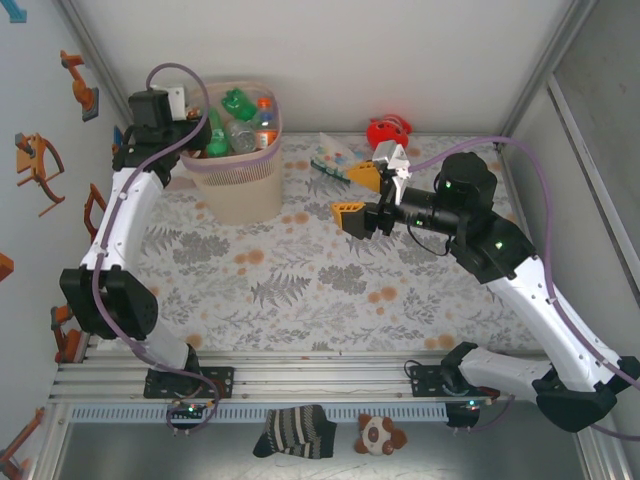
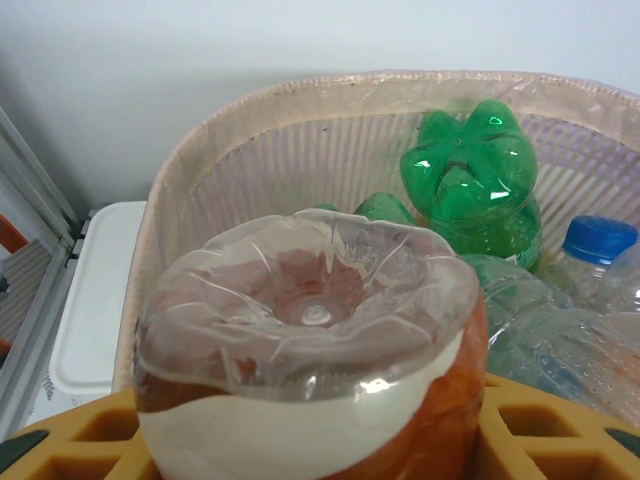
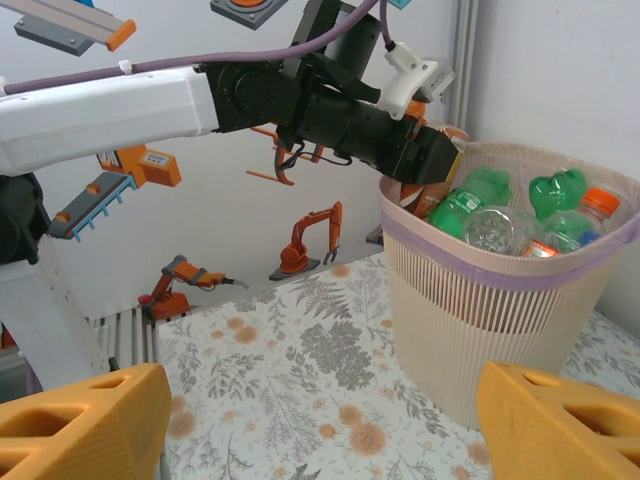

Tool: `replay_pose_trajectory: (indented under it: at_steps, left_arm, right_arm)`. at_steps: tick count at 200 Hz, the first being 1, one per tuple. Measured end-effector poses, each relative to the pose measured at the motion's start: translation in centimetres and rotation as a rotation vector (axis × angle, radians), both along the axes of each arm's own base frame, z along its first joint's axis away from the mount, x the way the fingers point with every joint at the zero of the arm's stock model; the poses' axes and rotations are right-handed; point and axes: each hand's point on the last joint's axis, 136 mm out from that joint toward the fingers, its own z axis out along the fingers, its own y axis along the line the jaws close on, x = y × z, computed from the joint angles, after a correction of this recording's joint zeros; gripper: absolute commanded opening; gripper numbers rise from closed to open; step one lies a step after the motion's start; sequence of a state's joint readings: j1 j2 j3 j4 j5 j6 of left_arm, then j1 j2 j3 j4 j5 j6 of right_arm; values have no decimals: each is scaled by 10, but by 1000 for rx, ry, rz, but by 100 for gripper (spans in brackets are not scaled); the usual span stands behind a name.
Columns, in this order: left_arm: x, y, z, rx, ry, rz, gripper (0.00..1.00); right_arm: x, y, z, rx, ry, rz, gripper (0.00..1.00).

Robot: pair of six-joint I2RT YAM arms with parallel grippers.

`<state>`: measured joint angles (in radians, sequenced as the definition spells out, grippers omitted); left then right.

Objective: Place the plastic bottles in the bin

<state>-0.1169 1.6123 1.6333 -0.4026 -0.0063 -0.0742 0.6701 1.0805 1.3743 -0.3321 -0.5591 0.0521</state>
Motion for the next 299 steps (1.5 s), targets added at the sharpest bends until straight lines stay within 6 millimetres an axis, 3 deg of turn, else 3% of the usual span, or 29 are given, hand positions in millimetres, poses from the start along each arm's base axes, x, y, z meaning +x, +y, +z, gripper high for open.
replay_pose_trajectory:
  at_steps: [18,44,72,97,136,151,175,203,238,257,299]
  left_arm:
    - [-3,0,0,-17,-11,-1,47]
    - [-14,-3,5,-46,-37,-11,71]
    - [-28,-8,10,-70,-28,-31,83]
    - [-34,-8,26,-71,-53,-39,87]
    - [-33,-4,77,-55,-143,-44,88]
    - [-29,1,93,-53,-176,-41,85]
    - [-15,11,100,-48,-178,-35,67]
    - [9,22,85,-69,-112,-40,48]
    - [35,24,51,-114,13,-79,32]
    - [39,19,36,-144,63,-112,27]
    - [30,8,36,-203,80,-172,21]
  right_arm:
    - [0,0,0,0,0,0,79]
    - [0,0,0,0,0,0,79]
    - [0,0,0,0,0,0,79]
    - [0,0,0,0,0,0,79]
    - [0,0,0,0,0,1,79]
    - [0,0,0,-1,0,1,79]
    - [0,0,0,-1,0,1,79]
    - [0,0,0,-1,0,0,79]
    - [1,1,-2,-4,3,-2,78]
    - [2,2,-3,-7,6,-1,78]
    - [1,3,-3,-10,5,4,78]
